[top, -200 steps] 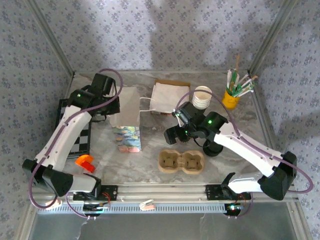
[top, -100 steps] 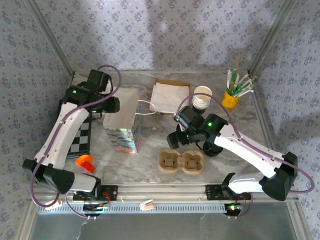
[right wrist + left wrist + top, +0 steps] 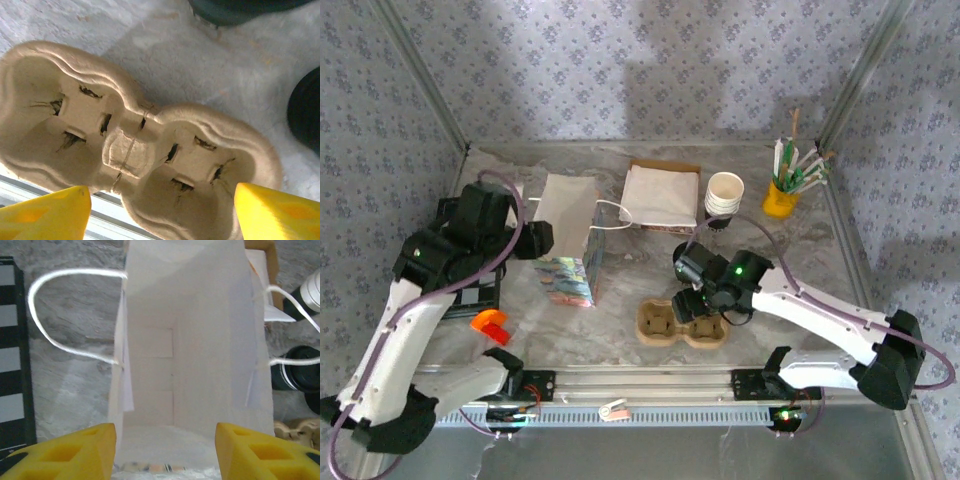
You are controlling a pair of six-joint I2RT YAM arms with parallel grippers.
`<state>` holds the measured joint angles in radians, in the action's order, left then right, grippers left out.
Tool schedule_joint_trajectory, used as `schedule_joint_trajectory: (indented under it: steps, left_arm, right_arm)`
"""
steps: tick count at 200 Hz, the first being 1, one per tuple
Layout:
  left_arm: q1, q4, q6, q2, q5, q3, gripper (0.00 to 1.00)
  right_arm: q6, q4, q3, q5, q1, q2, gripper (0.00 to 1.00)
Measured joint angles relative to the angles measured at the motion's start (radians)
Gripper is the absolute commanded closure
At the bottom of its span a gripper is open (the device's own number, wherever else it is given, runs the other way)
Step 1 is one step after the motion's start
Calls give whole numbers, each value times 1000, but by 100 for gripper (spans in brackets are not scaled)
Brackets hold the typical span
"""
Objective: Pack the takeout coffee
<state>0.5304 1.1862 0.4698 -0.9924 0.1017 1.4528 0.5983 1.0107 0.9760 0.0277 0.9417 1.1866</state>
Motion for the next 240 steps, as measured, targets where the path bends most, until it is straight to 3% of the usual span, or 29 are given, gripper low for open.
schedule_joint_trajectory:
  steps: [58, 114, 176, 240]
  left_arm:
    - [231, -34, 164, 130, 68, -146, 51]
    - [442, -45, 303, 177, 139, -223, 52]
    - [515, -98, 385, 194, 146, -353, 59]
    - [631, -192, 487, 197, 117, -523, 67]
  right_arm:
    - [82, -93, -55, -7, 58, 31, 27]
    - [81, -92, -69, -17, 74, 59, 38]
    - [101, -161, -114, -118, 83, 68, 45]
    - [233, -259, -117, -130, 113, 68, 48]
